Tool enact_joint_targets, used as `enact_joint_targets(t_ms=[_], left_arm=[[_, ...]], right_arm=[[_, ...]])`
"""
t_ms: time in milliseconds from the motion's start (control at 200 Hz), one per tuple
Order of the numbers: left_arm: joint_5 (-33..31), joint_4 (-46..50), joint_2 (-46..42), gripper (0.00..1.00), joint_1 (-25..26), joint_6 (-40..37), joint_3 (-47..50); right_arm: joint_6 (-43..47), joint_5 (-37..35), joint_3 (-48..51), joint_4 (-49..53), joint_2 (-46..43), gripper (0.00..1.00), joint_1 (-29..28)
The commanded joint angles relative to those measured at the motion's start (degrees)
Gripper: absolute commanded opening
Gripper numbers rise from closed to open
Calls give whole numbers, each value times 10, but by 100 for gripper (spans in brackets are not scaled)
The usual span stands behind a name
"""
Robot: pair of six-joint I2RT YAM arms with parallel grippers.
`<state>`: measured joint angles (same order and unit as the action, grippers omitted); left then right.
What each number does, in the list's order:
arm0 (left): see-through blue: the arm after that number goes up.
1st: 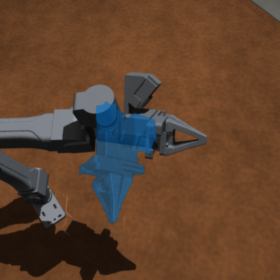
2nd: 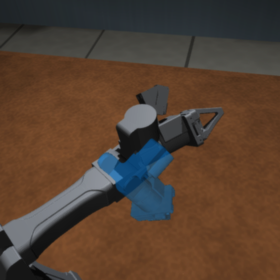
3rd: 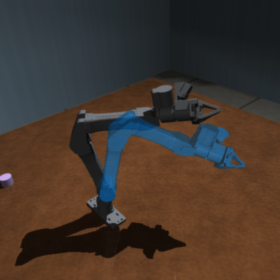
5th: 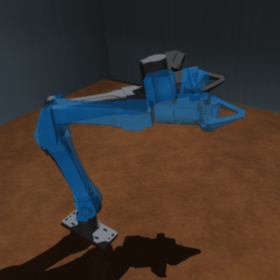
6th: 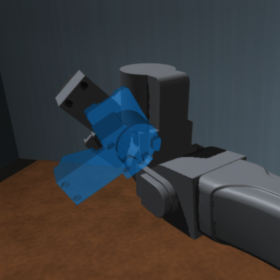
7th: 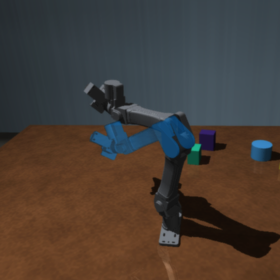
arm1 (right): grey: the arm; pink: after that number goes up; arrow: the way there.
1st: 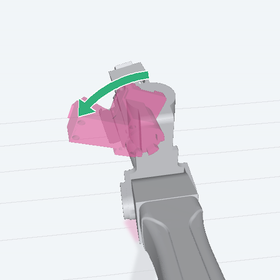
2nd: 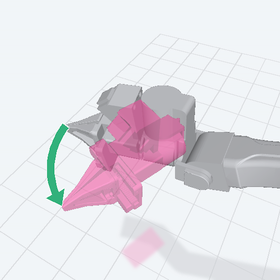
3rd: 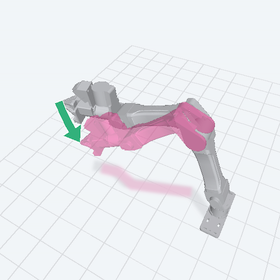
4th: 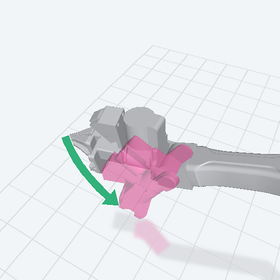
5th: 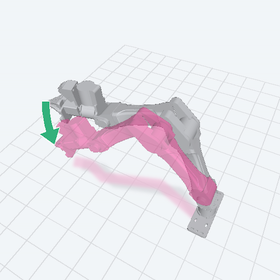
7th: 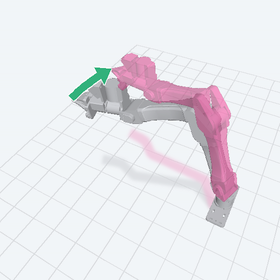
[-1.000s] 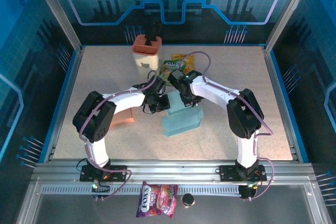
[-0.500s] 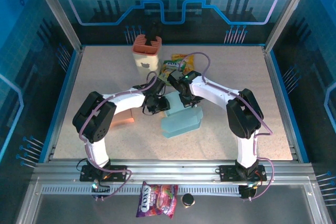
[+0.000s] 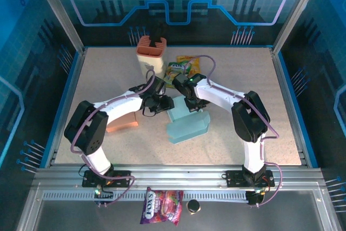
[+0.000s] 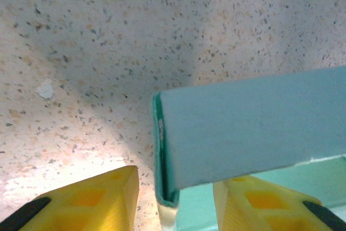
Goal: Fold the paper box
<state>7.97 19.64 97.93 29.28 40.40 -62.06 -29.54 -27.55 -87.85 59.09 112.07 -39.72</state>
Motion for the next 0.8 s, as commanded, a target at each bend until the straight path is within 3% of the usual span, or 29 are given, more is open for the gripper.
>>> enact_joint_targets(t_ms=[0, 240, 465, 580, 790], left_arm=[[11, 12, 18, 39, -4, -10, -5], [-14, 18, 36, 32, -4, -18, -15], [-47, 17, 40, 15, 1, -19, -10], [-53, 20, 44, 0, 6, -13, -10], [-69, 28, 40, 0, 13, -3, -14]], right_arm=[[-10, 7, -14, 17, 9, 0, -4], [-10, 9, -11, 15, 4, 0, -3], [-11, 11, -11, 14, 5, 0, -3], [-12, 13, -12, 13, 5, 0, -3], [-14, 14, -12, 14, 5, 0, -3]])
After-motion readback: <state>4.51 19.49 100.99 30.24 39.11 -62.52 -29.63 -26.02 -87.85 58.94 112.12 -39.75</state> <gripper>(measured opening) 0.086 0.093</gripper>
